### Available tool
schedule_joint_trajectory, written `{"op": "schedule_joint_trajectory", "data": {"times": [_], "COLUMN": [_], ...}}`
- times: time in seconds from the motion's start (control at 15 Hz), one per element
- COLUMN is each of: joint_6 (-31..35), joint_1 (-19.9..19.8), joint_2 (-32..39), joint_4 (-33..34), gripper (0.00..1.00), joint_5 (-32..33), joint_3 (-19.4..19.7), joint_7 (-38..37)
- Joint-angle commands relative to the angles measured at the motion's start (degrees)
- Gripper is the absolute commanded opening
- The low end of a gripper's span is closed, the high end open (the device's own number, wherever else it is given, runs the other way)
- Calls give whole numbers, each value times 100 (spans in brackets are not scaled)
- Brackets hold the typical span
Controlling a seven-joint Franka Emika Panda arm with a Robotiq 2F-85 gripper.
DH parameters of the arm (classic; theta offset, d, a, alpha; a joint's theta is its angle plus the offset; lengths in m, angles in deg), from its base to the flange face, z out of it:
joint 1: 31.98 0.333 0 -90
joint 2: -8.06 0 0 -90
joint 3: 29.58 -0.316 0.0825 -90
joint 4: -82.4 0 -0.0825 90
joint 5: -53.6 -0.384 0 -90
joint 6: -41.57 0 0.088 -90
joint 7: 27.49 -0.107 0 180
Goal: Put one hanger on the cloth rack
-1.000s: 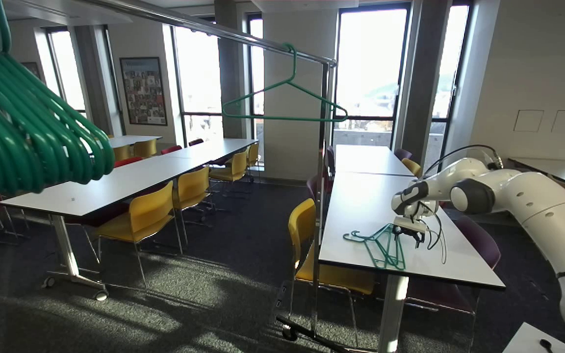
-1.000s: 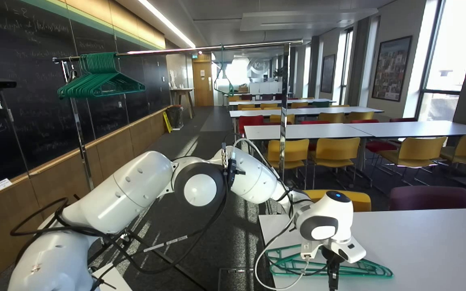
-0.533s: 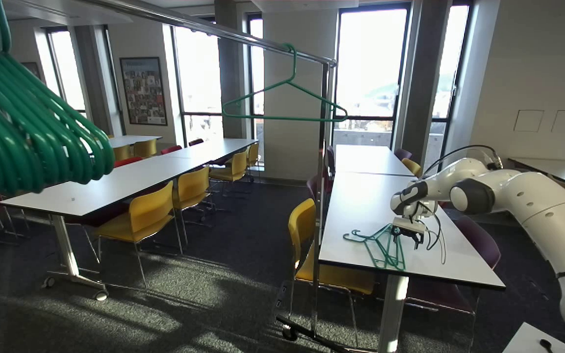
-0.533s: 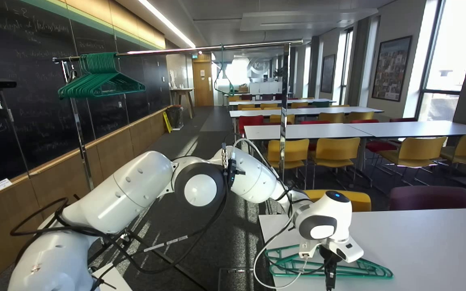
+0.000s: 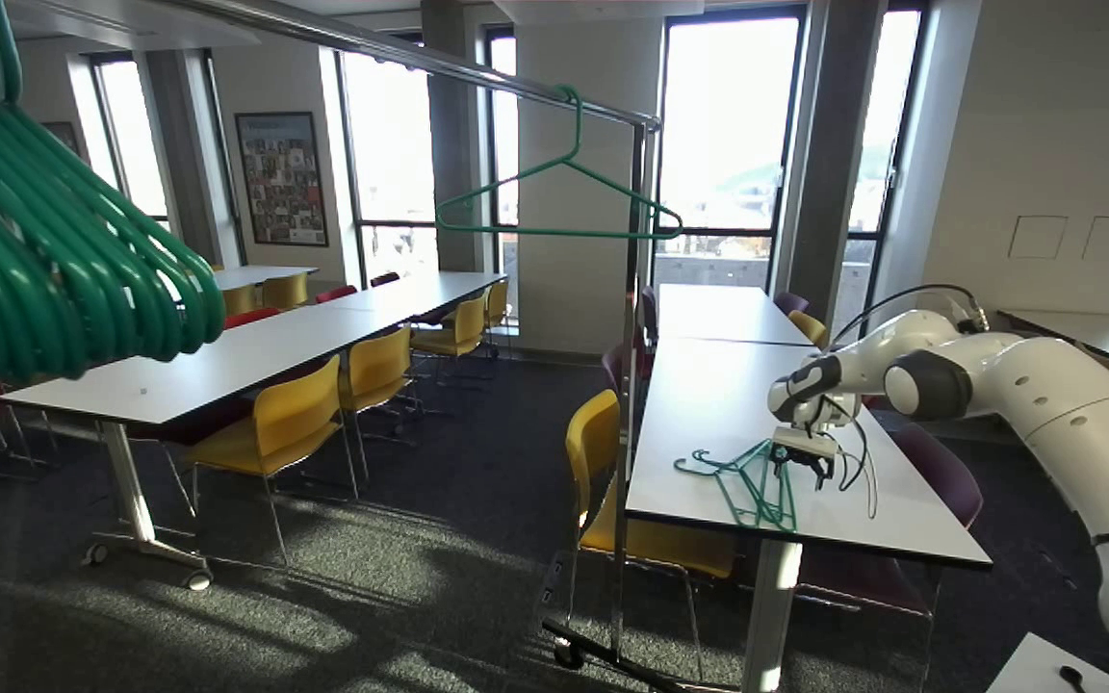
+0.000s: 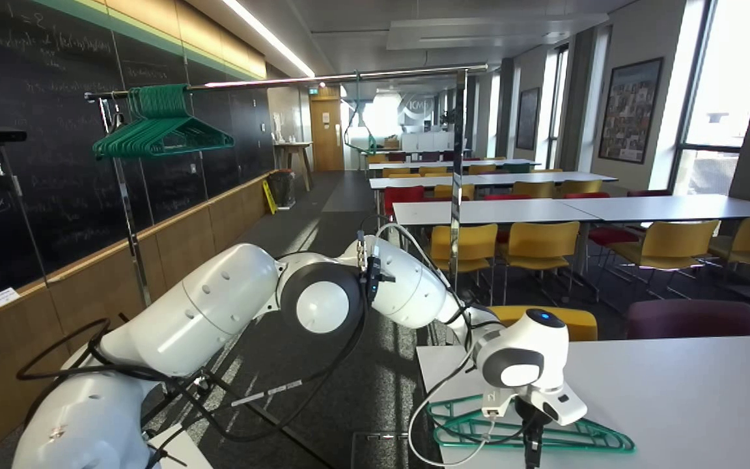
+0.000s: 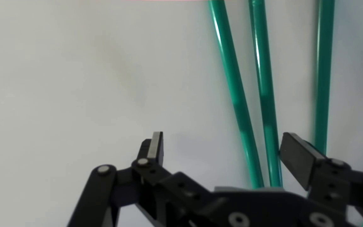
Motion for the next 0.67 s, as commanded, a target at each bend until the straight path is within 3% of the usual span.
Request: {"op": "schedule_joint_trajectory", "data": {"times": [0.0, 0.6], "joint_6": [-181, -163], "joint_1": [-98, -168], "joint_2": [-218, -285], "joint_4": [-110, -197], "gripper": [100, 100], "joint_5": [-110, -68], "joint_3": [-42, -93], "joint_7": [230, 279]}}
